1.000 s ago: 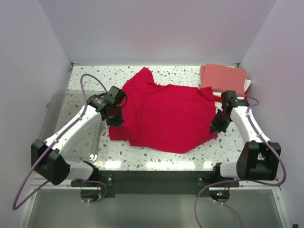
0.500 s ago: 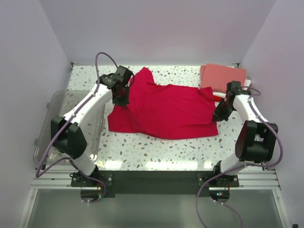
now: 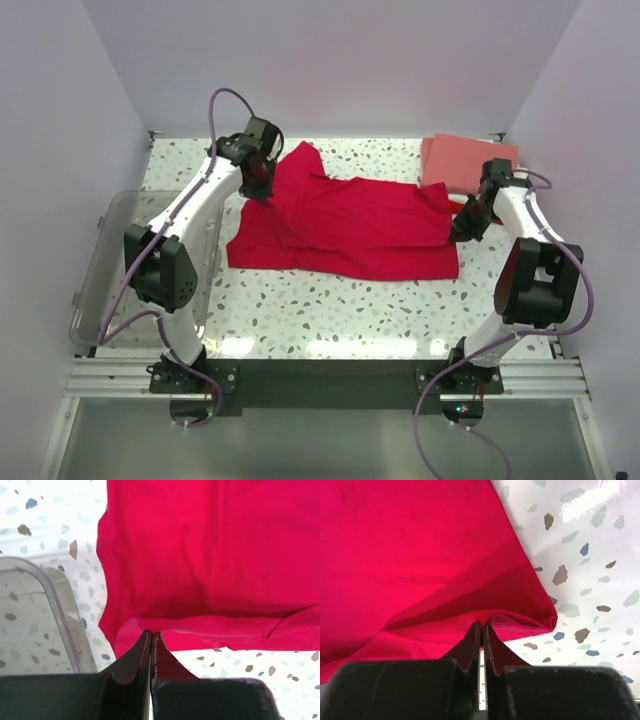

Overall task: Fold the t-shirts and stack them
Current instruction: Fold the tshirt

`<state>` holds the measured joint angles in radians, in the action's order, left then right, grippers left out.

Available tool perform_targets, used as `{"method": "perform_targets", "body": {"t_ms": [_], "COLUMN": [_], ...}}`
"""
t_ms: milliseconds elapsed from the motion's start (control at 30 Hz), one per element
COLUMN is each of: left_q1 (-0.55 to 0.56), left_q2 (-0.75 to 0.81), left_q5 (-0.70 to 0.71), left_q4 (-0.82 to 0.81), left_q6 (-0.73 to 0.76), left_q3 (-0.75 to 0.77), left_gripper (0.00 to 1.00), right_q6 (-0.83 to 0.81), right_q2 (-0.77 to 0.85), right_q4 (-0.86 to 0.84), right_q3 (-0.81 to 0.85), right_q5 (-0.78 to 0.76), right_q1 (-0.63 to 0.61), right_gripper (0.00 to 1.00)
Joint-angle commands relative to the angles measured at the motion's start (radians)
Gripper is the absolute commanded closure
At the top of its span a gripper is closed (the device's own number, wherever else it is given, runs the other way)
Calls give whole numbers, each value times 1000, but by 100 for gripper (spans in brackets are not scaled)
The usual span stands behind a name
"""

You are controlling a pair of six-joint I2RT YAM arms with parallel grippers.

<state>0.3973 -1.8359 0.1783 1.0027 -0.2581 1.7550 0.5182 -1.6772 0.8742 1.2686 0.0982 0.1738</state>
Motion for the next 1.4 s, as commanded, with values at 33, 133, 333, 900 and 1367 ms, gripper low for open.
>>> {"method": "perform_targets", "body": {"t_ms": [33, 133, 333, 900, 1367], "left_q1": [-12, -15, -25, -20, 21], "left_q2": [-54, -94, -171, -2, 164], "left_q5": [-11, -2, 6, -117, -235], "left_q4": [-20, -4, 11, -160, -302], "left_q6": [75, 92, 99, -53, -165], "left_q3": [101, 136, 218, -45, -465], "left_gripper": [100, 100, 99, 0, 0], "right_q6": [-21, -20, -18, -63, -76], "right_q2": [-33, -49, -99, -23, 34], "right_q4": [-14, -18, -38, -46, -101], "right_q3": [63, 71, 104, -26, -230], "right_q5": [15, 15, -2, -52, -65], "right_q1": [10, 9, 9, 26, 59], "right_gripper": [100, 100, 100, 37, 38]}}
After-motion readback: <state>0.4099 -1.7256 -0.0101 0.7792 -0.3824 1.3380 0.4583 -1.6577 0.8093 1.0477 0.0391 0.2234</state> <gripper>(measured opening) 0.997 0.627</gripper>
